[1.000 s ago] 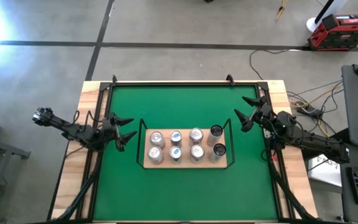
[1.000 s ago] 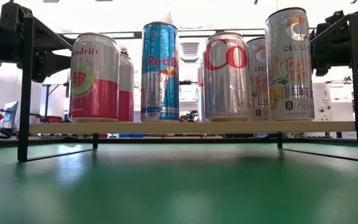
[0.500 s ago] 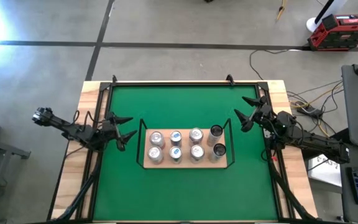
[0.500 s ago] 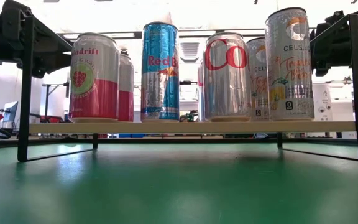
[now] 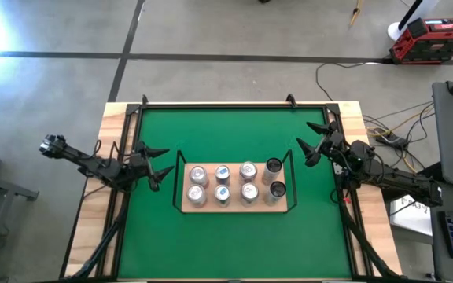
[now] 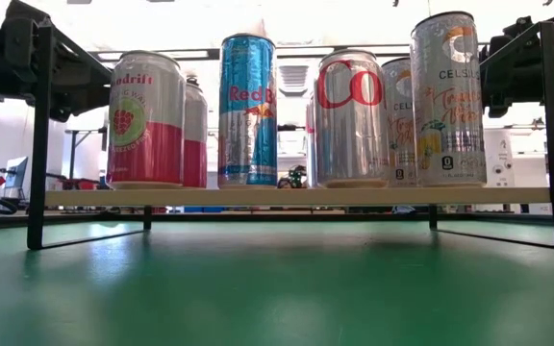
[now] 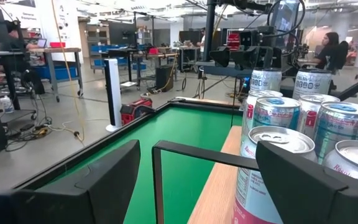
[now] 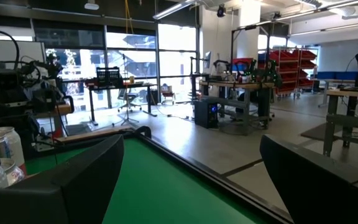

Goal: Place canned beverage on shelf
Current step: Return to Home Position

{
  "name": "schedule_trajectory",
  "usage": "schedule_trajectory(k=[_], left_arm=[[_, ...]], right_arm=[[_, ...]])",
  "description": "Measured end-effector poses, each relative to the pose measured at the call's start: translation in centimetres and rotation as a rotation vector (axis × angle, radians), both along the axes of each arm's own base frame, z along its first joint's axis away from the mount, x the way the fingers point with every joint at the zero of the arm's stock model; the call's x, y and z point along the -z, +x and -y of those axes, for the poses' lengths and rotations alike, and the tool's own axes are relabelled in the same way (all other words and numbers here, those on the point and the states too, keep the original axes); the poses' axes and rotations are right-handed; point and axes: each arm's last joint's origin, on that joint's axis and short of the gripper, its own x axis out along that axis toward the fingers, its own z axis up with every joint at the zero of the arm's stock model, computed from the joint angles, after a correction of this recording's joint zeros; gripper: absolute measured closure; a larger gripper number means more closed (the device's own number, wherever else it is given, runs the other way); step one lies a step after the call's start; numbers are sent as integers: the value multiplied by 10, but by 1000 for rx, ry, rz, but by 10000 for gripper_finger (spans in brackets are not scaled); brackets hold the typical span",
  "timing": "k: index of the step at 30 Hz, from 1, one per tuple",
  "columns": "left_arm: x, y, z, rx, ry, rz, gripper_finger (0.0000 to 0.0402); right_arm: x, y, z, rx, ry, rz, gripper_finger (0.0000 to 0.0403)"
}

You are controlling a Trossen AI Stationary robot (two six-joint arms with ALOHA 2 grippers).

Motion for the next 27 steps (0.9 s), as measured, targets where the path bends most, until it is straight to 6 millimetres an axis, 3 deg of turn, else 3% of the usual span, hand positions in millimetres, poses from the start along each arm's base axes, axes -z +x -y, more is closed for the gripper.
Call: schedule_trajectory(k=[27], left_arm=[[1,1,0,1,3,-9,98]], right_arm=[[0,0,0,0,-1,2,35]])
